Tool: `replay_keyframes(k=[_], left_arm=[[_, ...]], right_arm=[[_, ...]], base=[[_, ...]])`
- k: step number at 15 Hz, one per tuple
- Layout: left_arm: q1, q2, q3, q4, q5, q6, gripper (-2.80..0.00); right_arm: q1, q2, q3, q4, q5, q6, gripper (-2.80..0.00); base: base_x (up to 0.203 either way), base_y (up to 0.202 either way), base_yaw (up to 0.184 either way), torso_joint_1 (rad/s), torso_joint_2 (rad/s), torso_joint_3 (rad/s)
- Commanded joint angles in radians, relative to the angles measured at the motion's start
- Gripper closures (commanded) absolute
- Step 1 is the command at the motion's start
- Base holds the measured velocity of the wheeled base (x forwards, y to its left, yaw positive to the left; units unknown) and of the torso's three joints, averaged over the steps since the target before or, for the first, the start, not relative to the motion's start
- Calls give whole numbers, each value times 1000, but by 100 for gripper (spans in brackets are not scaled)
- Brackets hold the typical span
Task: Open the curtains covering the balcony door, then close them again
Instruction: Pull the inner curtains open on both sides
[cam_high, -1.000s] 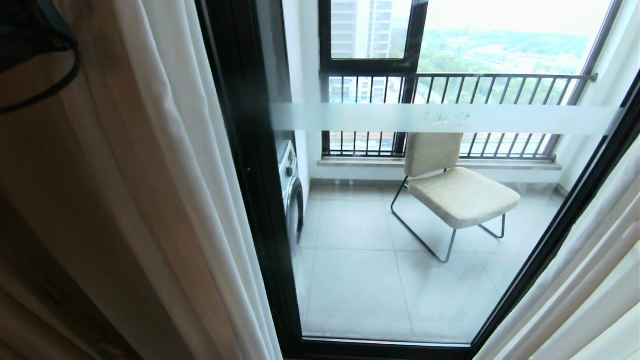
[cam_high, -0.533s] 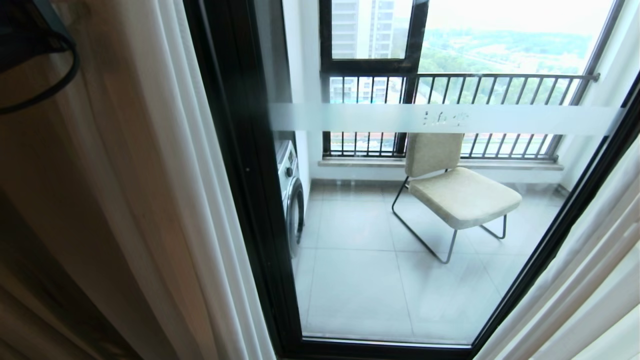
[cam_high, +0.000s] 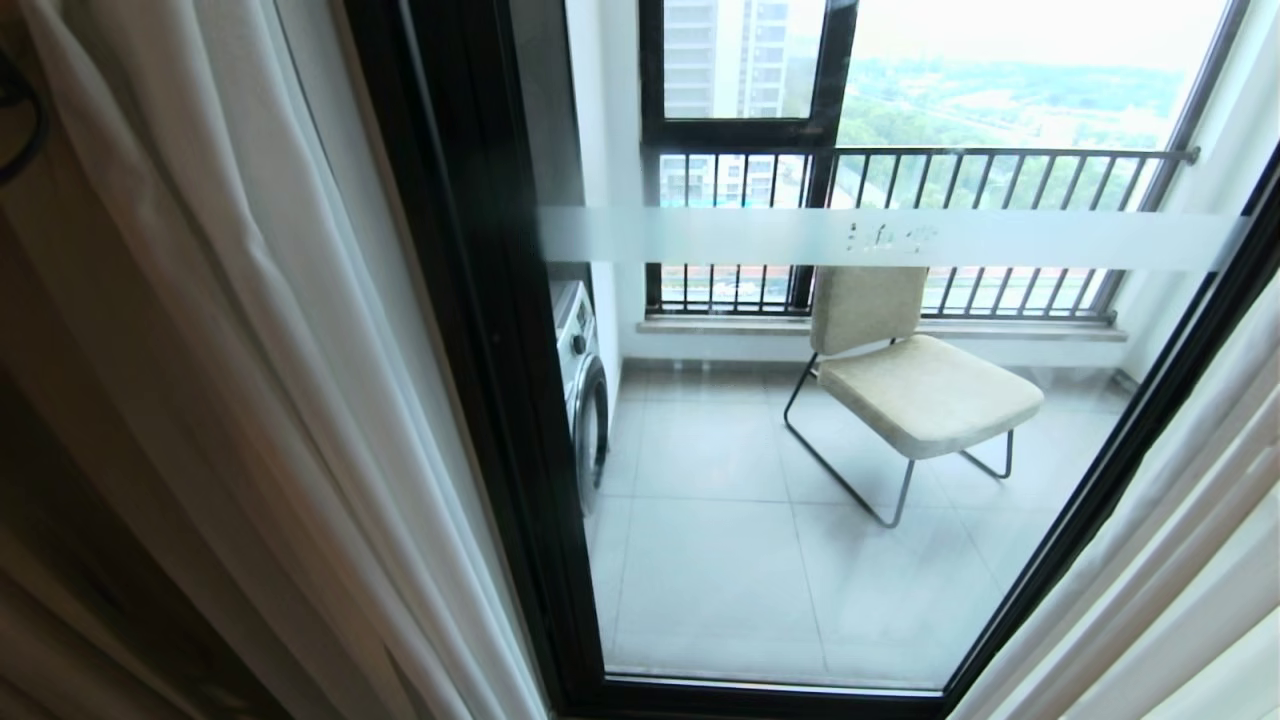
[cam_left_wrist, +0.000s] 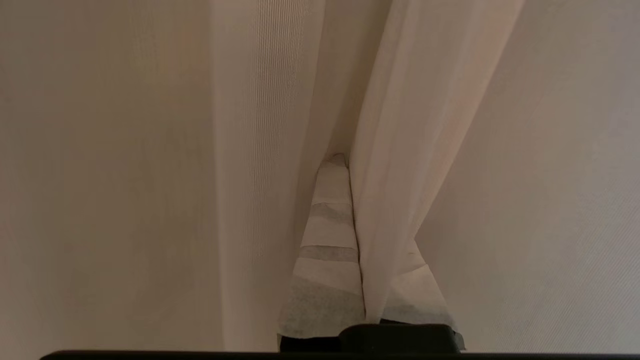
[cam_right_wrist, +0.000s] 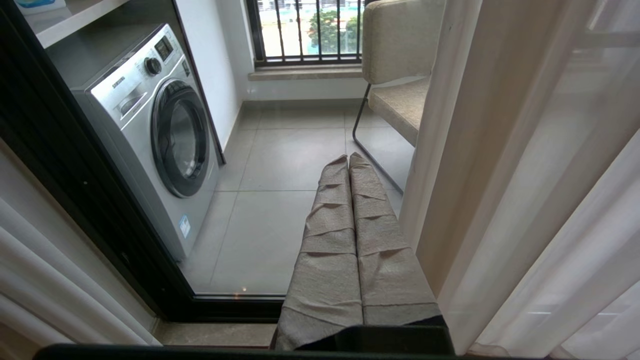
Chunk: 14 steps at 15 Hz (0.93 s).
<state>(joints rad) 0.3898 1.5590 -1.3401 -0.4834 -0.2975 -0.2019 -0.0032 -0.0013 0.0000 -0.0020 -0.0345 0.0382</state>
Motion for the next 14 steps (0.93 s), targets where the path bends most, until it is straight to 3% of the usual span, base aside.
replay_keyframes(k=[1, 8, 14], left_arm=[[77, 90, -61, -1, -57, -4, 0], [335, 385, -366, 0, -185, -31, 0], [493, 595, -596, 3, -204, -55, 0]], right_arm=[[0, 1, 0, 0, -1, 0, 0], [0, 1, 0, -1, -1, 0, 0], [0, 1, 0, -1, 1, 0, 0]], base=[[0, 0, 0, 0, 0, 0], [0, 0, 0, 0, 0, 0], [0, 0, 0, 0, 0, 0]])
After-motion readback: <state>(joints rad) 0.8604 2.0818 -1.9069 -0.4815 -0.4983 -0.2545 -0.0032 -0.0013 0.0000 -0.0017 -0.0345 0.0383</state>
